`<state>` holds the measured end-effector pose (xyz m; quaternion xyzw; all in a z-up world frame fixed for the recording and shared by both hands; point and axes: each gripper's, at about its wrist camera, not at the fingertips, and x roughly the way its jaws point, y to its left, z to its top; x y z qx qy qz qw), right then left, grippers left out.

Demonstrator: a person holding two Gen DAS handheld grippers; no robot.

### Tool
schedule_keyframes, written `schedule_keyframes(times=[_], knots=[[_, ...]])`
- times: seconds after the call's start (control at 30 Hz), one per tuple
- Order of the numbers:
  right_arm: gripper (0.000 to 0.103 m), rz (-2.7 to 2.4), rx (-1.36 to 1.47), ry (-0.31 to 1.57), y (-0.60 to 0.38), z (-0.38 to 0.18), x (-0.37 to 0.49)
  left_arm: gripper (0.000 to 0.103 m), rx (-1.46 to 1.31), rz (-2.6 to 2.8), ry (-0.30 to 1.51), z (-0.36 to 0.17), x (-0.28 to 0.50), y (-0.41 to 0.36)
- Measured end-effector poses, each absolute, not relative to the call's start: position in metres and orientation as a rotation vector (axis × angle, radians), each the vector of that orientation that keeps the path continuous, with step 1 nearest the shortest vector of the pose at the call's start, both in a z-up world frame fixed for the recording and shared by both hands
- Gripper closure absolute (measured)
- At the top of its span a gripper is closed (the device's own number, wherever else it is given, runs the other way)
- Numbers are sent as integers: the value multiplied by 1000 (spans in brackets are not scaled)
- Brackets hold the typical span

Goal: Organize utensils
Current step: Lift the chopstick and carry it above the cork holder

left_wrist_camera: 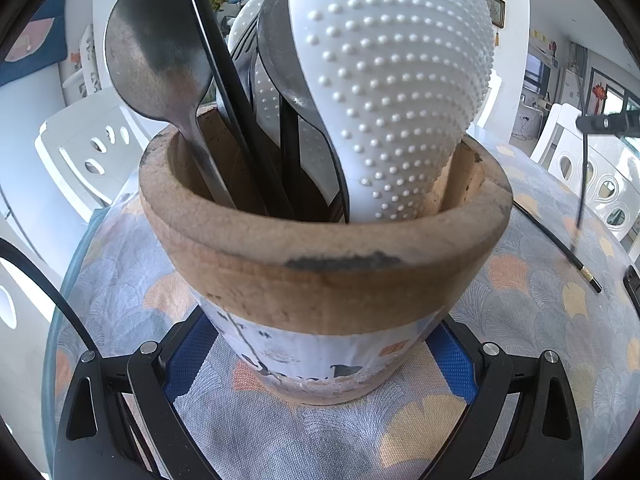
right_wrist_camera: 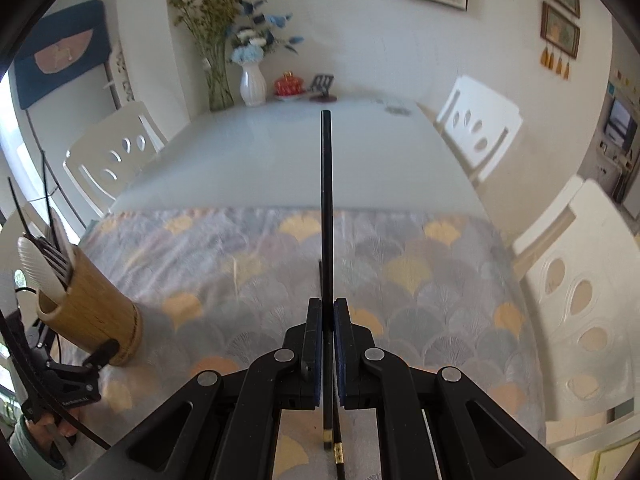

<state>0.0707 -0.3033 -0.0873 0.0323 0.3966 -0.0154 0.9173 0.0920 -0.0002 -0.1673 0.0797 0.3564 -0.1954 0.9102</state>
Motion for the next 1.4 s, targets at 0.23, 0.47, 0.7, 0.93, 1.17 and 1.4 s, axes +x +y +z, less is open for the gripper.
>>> schedule_keyframes(times=[0.23,0.47,0.7,0.93,1.17,1.4], knots=[[98,-5,69,720,-291,-57,71,6,161,-405,734,-167,91,1],[98,34,65,631,-273,-27,74,6,157,-407,736,-166,91,2],[98,77,40,574,-254,4,69,6,153,-409,741,-167,93,5],[98,159,-15,489,-218,54,58,6,149,-412,745,-170,97,7],[98,271,-66,387,-168,99,48,6,148,-413,744,-171,98,8],[98,371,-87,344,-130,118,47,6,145,-414,740,-170,98,9]])
